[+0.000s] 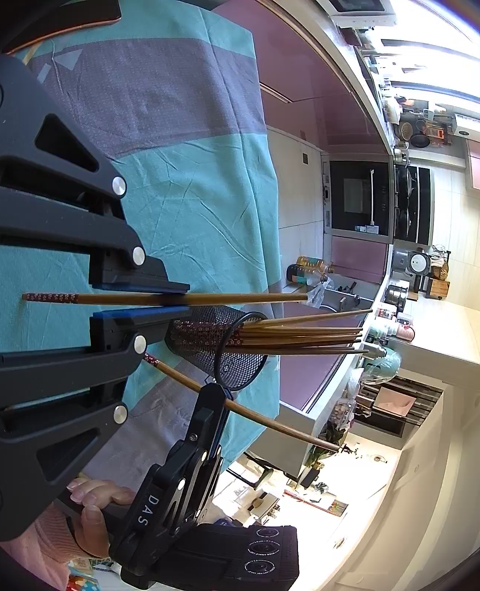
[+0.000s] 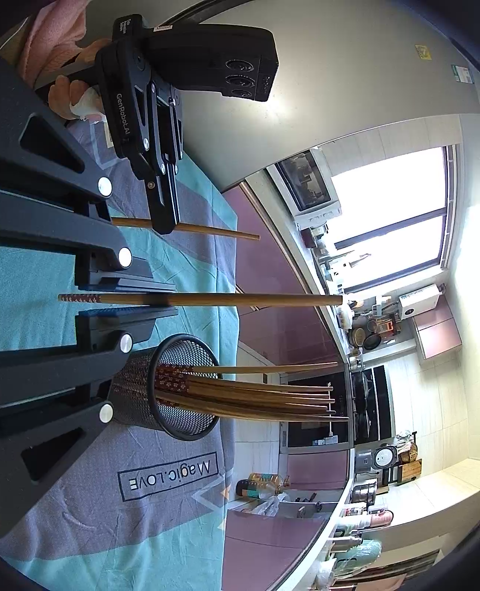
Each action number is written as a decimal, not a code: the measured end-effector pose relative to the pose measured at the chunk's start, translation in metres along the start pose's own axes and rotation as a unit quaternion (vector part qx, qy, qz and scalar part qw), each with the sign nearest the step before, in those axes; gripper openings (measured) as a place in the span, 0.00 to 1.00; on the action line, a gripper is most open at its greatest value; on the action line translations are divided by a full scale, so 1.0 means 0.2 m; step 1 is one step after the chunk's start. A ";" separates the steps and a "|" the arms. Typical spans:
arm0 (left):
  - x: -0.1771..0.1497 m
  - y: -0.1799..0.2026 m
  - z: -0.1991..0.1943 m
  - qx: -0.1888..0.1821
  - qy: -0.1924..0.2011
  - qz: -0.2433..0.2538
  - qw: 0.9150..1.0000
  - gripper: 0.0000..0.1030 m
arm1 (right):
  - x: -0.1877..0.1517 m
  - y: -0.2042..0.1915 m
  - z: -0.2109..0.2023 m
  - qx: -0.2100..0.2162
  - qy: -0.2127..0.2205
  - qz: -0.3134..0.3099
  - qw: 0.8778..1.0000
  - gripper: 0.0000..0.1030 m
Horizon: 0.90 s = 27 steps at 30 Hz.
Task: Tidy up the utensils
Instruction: 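Raise both chopsticks upright and carry them toward the mesh cup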
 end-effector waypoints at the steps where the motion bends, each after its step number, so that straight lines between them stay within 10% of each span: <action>1: 0.00 0.00 0.00 -0.001 0.001 0.000 1.000 0.07 | 0.00 0.00 0.00 0.000 0.001 0.000 1.000 0.06; 27: 0.05 0.01 -0.02 0.000 0.011 0.008 1.000 0.07 | 0.06 0.03 -0.06 0.000 0.019 0.000 1.000 0.06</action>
Point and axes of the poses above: each gripper's, at about its wrist camera, not at the fingertips, and z roughly the way its jaws point, y to its right, x to its top, the point moved 6 cm from there along z, roughly the way its jaws point, and after that the axes turned 10 degrees about z, right-handed, at the moved point
